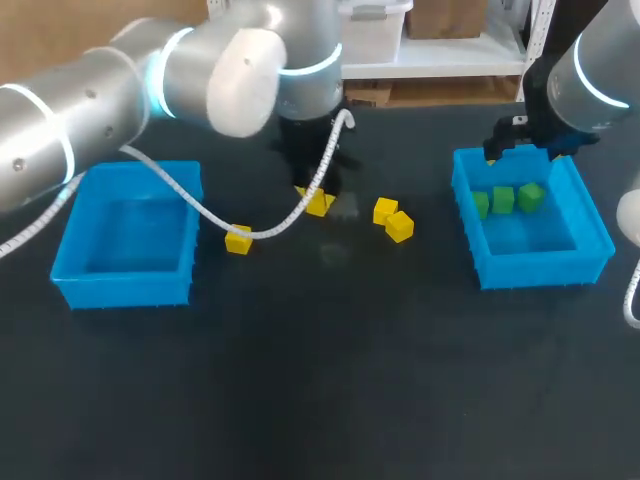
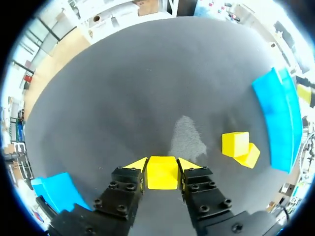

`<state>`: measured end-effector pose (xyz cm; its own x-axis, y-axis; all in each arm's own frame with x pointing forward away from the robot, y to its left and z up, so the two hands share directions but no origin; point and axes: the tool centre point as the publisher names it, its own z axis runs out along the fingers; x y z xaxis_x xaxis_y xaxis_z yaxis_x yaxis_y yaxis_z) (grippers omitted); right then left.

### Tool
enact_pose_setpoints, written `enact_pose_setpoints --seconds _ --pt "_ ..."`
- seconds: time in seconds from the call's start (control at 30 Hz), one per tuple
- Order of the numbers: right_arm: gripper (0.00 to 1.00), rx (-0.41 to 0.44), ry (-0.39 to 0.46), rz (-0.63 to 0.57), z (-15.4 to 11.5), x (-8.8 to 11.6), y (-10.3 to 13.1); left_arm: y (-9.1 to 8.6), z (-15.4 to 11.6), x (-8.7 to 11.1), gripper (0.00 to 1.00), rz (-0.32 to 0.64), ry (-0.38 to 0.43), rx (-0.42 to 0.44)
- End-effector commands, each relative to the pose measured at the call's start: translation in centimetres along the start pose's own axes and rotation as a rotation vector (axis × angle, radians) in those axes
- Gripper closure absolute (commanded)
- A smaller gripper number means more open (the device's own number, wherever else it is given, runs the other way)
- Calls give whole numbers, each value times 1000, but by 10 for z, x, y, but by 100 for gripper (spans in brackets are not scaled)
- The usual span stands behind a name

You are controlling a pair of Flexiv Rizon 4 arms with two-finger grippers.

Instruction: Put the green cubes in the right bin and the yellow cubes in the left bin.

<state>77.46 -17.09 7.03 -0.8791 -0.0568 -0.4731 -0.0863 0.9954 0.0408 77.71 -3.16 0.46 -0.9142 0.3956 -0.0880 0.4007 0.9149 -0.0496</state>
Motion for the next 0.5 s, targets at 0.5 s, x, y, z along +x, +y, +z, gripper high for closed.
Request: enact_pose_setpoints --seconds 0.5 --pt "0 2 -3 0 -1 1 0 99 -111 18 100 29 -180 -20"
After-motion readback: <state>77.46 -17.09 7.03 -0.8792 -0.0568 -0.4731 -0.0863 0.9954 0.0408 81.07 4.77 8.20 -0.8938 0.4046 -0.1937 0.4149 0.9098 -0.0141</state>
